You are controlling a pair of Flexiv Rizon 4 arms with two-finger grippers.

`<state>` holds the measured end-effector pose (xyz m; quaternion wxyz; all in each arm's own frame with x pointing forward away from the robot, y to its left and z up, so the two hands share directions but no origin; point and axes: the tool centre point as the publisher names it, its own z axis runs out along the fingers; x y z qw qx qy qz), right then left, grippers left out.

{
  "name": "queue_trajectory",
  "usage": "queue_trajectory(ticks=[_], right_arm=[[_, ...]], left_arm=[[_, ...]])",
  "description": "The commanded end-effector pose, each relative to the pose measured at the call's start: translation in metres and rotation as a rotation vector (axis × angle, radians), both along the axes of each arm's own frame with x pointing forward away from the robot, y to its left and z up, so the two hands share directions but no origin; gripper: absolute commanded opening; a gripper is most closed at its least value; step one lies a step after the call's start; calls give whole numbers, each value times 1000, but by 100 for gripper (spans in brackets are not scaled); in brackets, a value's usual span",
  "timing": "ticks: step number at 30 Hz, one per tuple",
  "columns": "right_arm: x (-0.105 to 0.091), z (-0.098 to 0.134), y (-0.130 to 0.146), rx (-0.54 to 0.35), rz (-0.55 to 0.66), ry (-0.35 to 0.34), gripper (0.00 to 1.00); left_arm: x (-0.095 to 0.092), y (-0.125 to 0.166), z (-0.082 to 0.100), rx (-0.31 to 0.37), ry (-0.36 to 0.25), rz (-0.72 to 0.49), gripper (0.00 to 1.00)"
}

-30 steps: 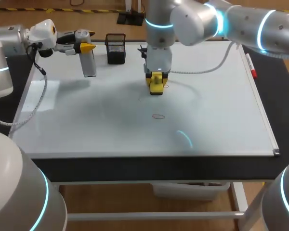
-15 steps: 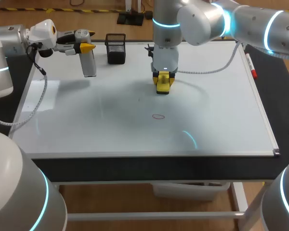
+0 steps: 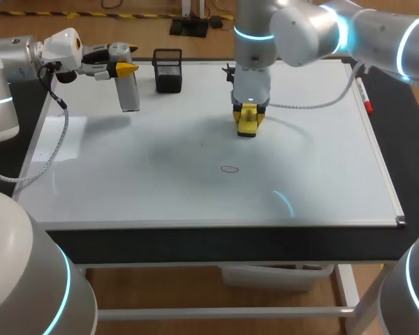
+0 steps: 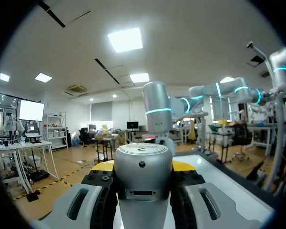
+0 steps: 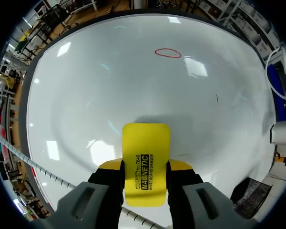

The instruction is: Pick up the inspection probe, press it on each red-marked spot on the whiteboard one by one, put down the probe, pick up the eraser, and wipe off all the red marks.

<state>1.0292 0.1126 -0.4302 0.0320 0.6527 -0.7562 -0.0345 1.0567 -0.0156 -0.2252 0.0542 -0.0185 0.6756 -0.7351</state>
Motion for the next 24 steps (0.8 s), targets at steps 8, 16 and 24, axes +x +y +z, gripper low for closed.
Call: queue_trajectory(ticks=[8,16,24], right_arm=[[1,24,-22,3,9,-15,0],[7,42,-51,-2,-35,-55,0],[9,49,-92,0,-119,-64,0]], left_arm=[[0,0,1,1,-1,-1,0],[0,0,1,1,-1,-1,0],[0,0,1,1,-1,-1,0]])
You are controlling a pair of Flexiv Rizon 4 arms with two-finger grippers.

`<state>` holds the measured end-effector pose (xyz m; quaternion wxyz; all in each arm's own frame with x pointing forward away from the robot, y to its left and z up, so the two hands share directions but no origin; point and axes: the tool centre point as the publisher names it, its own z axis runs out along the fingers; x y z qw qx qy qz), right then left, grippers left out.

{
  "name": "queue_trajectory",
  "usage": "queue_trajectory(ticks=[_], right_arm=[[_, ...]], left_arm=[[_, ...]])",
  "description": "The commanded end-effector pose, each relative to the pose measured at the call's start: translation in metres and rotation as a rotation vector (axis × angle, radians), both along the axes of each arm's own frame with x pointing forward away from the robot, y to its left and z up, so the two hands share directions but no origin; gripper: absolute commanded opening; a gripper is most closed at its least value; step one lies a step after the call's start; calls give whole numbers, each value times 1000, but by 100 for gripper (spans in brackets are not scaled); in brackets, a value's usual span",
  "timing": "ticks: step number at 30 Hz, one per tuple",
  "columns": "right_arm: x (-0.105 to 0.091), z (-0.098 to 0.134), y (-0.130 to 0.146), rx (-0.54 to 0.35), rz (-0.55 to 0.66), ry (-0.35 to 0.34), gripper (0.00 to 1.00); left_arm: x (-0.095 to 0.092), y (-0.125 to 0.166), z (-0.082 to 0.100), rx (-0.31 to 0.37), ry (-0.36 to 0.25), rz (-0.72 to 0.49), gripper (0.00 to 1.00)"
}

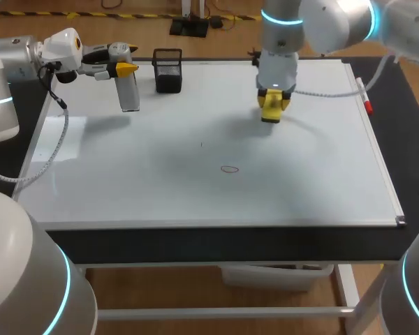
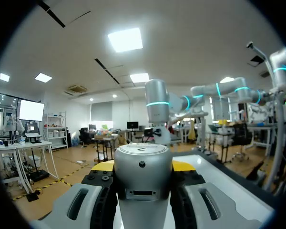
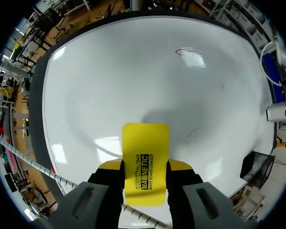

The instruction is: Pick up the inspection probe, press it on each red-marked spot on the whiteboard one by one, put down the probe, pick up the eraser, and wipe off all the red marks.

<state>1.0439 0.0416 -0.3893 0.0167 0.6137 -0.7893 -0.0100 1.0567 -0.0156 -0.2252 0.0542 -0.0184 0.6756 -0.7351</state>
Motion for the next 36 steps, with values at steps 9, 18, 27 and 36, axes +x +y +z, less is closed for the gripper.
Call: queue_trajectory(ticks=[9,18,27,36], right_arm=[[-8,12,-71,15,-121,-13,0],[-14,5,-119,15,-214,12,0],[-20,1,-144,16,-249,26,0],[-21,1,-150,12,-253,34,0]], left_arm=[[0,0,1,1,-1,-1,0],[0,0,1,1,-1,-1,0],[0,0,1,1,-1,-1,0],[0,0,1,1,-1,-1,0]])
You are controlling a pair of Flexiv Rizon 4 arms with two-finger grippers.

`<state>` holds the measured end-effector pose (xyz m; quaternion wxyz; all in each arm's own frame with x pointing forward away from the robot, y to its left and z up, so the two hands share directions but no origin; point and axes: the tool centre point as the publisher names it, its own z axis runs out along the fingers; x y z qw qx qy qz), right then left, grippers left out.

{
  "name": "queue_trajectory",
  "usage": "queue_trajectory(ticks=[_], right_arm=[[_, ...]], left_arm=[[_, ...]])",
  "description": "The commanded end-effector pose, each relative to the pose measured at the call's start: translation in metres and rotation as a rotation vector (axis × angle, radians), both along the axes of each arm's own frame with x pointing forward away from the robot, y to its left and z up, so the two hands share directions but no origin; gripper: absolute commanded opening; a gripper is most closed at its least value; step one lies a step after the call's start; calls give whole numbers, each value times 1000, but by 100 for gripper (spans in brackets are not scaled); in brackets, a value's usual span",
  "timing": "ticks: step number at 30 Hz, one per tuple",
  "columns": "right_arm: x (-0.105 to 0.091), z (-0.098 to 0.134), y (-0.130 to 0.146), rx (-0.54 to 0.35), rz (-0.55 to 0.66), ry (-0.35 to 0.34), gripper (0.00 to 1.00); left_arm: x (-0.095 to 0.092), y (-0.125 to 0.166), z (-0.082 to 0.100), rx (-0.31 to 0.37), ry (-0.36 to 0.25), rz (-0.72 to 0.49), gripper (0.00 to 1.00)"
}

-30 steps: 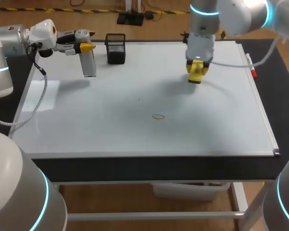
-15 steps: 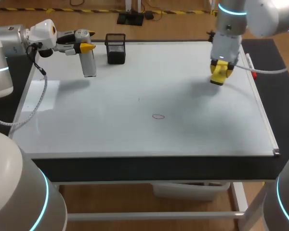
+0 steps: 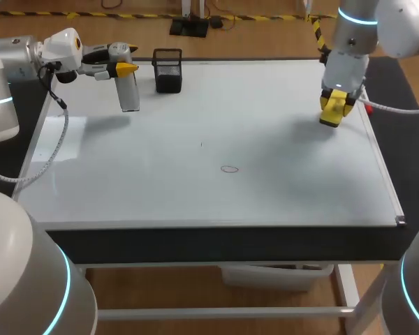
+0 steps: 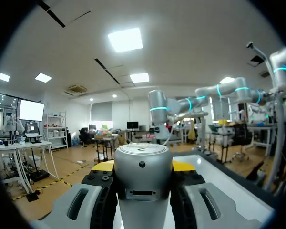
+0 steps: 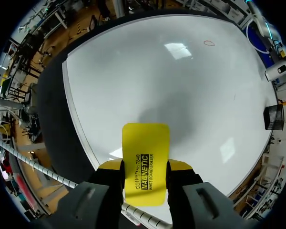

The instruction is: Pick up the inspection probe, press it on each red-marked spot on the whiteboard one by one, put down the probe, pick up the eraser, and wipe off all the red marks.

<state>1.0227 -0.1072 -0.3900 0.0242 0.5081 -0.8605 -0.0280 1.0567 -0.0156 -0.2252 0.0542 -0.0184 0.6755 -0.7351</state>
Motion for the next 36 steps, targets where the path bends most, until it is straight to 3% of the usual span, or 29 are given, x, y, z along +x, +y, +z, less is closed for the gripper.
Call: queue_trajectory(ticks=[1,21,28,36], right_arm=[[0,2,-1,-2,3,0,0],[0,2,-1,-2,3,0,0],[0,2,-1,-2,3,0,0],[0,2,-1,-2,3,0,0]], left_arm=[[0,0,1,1,-1,-1,0],[0,0,1,1,-1,-1,0],[-22,-24,12,3,-46,-63,0],[-60,-58,18,-8,-68,-175,0]])
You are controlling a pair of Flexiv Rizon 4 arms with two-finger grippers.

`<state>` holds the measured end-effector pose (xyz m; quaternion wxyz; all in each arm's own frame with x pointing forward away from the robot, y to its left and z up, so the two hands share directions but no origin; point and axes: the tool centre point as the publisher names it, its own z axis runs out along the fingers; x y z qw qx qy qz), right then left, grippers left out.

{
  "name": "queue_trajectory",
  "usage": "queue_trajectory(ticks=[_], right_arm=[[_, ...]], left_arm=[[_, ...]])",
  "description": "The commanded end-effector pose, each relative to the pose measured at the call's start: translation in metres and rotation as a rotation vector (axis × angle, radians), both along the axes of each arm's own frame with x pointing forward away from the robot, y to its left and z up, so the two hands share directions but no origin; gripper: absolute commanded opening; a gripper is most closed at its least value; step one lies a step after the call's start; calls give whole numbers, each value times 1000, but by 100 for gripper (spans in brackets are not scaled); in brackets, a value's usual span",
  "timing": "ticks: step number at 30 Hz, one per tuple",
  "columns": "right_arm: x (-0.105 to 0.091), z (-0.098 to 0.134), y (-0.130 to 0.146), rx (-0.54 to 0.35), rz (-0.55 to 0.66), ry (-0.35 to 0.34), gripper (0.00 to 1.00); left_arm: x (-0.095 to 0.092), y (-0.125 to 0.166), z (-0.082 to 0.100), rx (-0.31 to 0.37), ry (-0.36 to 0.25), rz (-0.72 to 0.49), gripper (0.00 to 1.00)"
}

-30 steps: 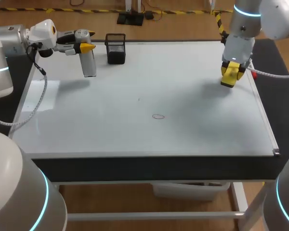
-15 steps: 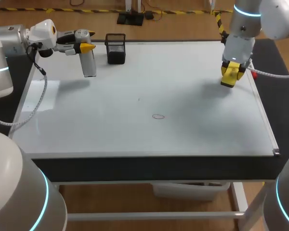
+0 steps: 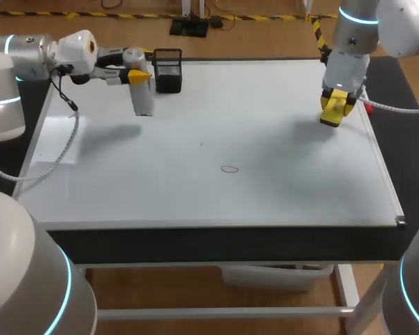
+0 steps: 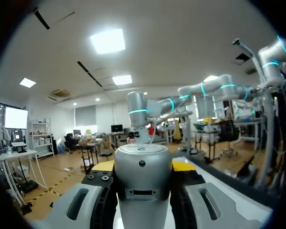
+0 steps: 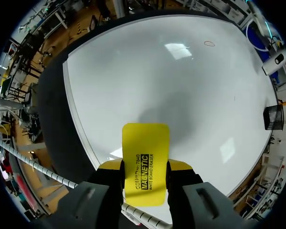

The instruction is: Pick up the inspection probe, press it on each red-marked spot on the whiteboard one by one, put down the probe, pick up the eraser, and wipe off all the red marks.

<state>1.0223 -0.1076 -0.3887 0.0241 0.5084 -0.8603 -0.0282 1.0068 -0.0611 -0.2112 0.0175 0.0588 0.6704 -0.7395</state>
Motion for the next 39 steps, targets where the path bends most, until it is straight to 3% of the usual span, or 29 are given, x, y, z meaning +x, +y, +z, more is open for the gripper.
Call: queue_trajectory(ticks=[1,13,15,20,29,39], right_arm=[[1,1,-1,-2,2,0,0],[1,1,-1,-2,2,0,0],[1,1,-1,-2,2,0,0],[1,1,-1,-2,2,0,0],[1,1,-1,-2,2,0,0],[1,1,-1,-2,2,0,0]], left_arm=[[-16,-18,4,-10,-3,-33,0],[-84,-81,6,-30,-10,-180,0],[-94,-91,6,-59,5,-215,0],[-119,-118,7,-49,-3,-267,0],[-145,-156,-4,-11,1,-317,0],[-162,-179,-19,-26,27,-349,0]])
